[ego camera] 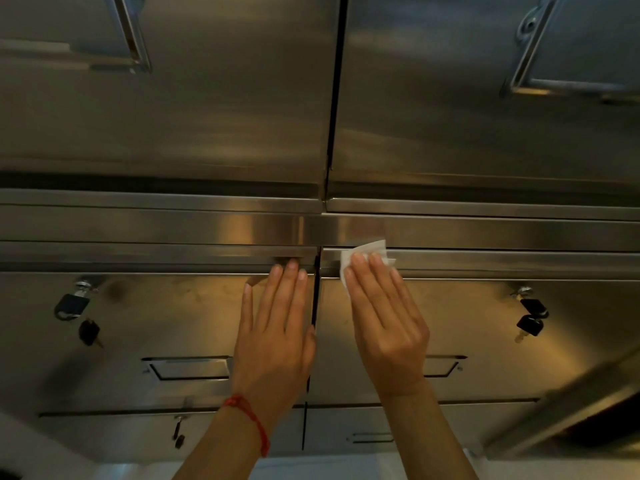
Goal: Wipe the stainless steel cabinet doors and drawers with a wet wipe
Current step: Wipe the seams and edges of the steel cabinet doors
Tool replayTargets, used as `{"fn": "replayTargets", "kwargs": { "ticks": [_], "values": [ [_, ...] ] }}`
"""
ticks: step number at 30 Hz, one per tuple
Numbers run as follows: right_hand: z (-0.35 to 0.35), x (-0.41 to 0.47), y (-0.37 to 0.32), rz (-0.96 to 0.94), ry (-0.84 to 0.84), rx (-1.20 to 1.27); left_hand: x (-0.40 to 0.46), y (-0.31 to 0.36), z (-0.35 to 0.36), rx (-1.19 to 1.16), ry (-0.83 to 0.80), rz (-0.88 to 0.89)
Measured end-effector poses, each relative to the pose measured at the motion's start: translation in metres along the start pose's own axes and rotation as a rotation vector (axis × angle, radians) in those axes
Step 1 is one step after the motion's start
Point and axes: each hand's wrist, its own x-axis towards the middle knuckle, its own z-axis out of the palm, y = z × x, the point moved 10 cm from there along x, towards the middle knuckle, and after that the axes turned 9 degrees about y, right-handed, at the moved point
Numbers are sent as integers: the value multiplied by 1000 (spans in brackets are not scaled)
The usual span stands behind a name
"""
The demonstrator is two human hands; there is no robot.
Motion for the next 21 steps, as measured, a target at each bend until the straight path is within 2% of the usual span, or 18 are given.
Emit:
{"fn": "replayTargets", "kwargs": {
  "ticks": [4,11,16,21],
  "values": [
    [1,-2,-2,51,25,-2,0,-1,1,31,1,2],
    [-3,-1,7,-31,-8,18,0,0,4,32,10,-13],
    [0,0,-1,30,17,22,-1,1,4,46,27,-16],
    [4,2,-8,-41,-8,26,-1,1,3,51,40,-20]
  ]
}}
